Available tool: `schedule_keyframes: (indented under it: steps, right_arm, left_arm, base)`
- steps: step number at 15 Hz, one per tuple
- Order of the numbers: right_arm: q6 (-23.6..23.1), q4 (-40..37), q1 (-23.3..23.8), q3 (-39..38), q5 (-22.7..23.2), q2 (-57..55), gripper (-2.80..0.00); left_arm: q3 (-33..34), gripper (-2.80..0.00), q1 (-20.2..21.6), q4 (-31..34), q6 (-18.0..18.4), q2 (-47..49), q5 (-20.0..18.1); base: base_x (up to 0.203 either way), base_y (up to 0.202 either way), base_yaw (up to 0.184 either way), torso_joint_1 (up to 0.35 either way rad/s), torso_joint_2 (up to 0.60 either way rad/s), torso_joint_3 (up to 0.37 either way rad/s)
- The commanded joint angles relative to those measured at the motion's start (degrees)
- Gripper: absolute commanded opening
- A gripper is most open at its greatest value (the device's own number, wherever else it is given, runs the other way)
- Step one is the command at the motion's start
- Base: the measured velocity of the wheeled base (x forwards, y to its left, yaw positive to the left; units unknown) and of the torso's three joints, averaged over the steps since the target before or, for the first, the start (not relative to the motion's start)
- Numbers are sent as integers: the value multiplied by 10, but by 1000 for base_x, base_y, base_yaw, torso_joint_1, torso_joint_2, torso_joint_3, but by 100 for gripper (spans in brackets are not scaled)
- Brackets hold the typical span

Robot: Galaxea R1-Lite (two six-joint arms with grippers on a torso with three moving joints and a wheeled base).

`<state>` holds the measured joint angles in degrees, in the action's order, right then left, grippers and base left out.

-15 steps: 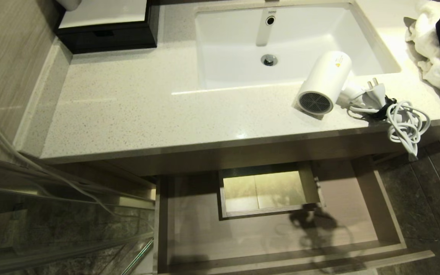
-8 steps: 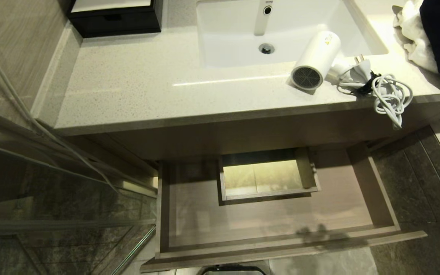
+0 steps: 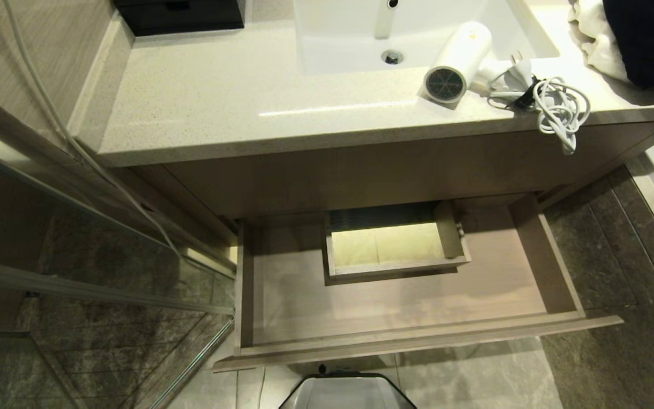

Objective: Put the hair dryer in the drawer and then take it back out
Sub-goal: Close the drawer

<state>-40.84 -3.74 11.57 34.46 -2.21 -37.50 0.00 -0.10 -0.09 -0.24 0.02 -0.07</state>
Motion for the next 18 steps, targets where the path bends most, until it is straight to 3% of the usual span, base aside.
schedule_keyframes:
  steps: [1, 5, 18]
  right_arm:
    - [-3, -4, 11, -9, 0, 33, -280]
    - [-2, 0, 24, -32, -3, 53, -280]
    - [15, -9, 55, -102, -3, 143, -280]
  left_arm:
    - [0, -280, 0, 0, 0, 0, 0]
    - [0, -280, 0, 0, 0, 0, 0]
    - [0, -280, 0, 0, 0, 0, 0]
  base:
    - [0, 0, 0, -23, 10, -38]
    - [0, 0, 0, 0, 0, 0]
    - [0, 0, 0, -164, 331, 162]
